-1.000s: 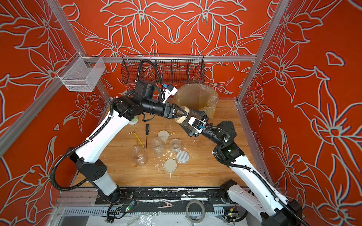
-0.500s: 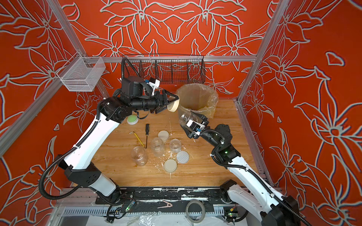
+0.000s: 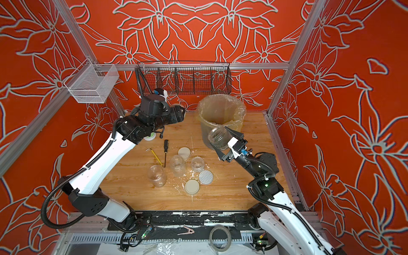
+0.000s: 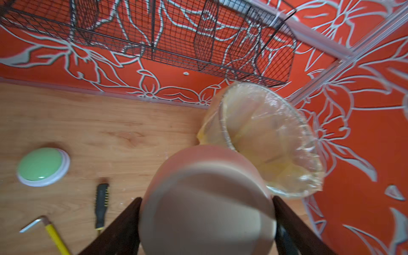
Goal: Empty moldy tea leaves from jars
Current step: Place the lid at the center of the board.
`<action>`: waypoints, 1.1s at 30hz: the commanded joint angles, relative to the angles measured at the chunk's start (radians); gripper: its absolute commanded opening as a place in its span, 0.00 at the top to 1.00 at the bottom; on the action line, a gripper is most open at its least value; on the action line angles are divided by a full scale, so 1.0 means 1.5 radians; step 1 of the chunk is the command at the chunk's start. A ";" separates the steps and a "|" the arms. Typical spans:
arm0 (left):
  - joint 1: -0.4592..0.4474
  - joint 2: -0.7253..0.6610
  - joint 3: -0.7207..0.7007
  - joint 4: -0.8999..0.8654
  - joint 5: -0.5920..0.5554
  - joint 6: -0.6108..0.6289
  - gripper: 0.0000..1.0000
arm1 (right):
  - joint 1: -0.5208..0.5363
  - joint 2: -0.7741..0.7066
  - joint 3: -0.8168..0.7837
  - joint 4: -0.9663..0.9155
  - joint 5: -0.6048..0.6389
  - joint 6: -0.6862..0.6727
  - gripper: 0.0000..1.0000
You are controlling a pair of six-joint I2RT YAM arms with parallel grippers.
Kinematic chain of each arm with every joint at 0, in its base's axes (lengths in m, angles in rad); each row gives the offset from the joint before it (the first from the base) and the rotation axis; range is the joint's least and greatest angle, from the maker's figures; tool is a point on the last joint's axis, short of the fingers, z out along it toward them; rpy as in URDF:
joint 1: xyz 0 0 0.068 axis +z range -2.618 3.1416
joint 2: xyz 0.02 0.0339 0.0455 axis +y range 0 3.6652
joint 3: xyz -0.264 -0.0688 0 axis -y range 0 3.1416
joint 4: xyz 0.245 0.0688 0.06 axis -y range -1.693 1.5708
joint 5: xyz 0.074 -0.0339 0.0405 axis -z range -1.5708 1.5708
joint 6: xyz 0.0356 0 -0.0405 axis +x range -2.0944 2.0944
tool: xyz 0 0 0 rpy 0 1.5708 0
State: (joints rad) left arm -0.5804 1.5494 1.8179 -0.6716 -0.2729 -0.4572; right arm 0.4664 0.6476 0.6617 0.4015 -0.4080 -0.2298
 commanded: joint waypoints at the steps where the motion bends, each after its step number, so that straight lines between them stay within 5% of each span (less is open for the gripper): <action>1: 0.010 0.039 -0.016 0.032 -0.054 0.078 0.71 | 0.003 -0.025 0.043 -0.055 -0.025 0.064 1.00; 14: 0.103 0.290 0.063 -0.038 0.070 -0.008 0.72 | 0.003 -0.032 0.112 -0.152 -0.072 0.189 1.00; 33: 0.136 0.521 0.160 -0.040 0.108 -0.035 0.73 | 0.003 -0.026 0.126 -0.203 -0.071 0.179 1.00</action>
State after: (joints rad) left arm -0.3843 2.2993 2.0373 -0.7204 -0.1104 -0.4889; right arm 0.4664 0.6224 0.8070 0.0647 -0.5056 0.0338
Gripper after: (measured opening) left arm 0.820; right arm 0.828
